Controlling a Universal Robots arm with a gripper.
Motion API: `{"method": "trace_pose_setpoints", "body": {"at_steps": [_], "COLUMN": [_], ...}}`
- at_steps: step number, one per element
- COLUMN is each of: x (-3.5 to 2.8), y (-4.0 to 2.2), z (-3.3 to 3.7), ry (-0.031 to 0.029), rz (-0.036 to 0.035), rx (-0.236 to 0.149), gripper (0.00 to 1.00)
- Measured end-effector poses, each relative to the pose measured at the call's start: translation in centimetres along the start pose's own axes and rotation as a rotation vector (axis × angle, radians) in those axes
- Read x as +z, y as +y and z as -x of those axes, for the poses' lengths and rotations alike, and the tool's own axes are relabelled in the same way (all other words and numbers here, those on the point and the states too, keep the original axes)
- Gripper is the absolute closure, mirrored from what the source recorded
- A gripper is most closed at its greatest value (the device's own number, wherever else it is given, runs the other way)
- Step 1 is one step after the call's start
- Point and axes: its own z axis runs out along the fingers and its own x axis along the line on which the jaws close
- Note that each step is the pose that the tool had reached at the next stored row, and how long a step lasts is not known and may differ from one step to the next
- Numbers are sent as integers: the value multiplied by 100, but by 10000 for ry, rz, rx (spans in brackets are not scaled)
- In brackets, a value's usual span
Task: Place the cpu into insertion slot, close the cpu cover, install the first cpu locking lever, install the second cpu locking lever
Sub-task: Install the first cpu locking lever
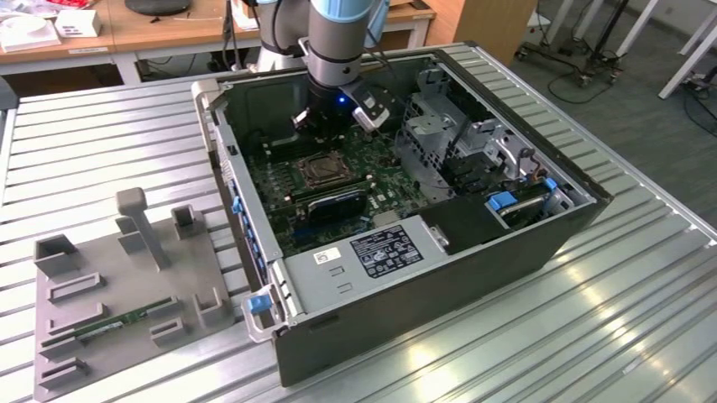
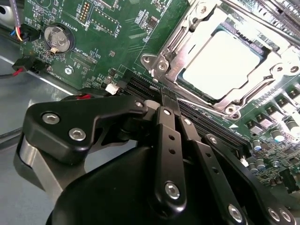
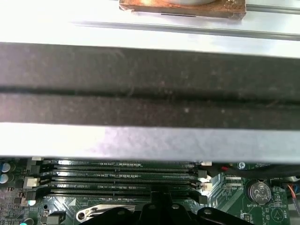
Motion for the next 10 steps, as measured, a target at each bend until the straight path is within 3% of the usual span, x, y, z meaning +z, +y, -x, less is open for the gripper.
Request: {"method": "trace_pose_setpoints", "body": {"at_steps": [10], "x": [6], "y": [0], "z": [7], "ry": [6], "rz": [-186], "rx": [-12], "gripper": [89]}}
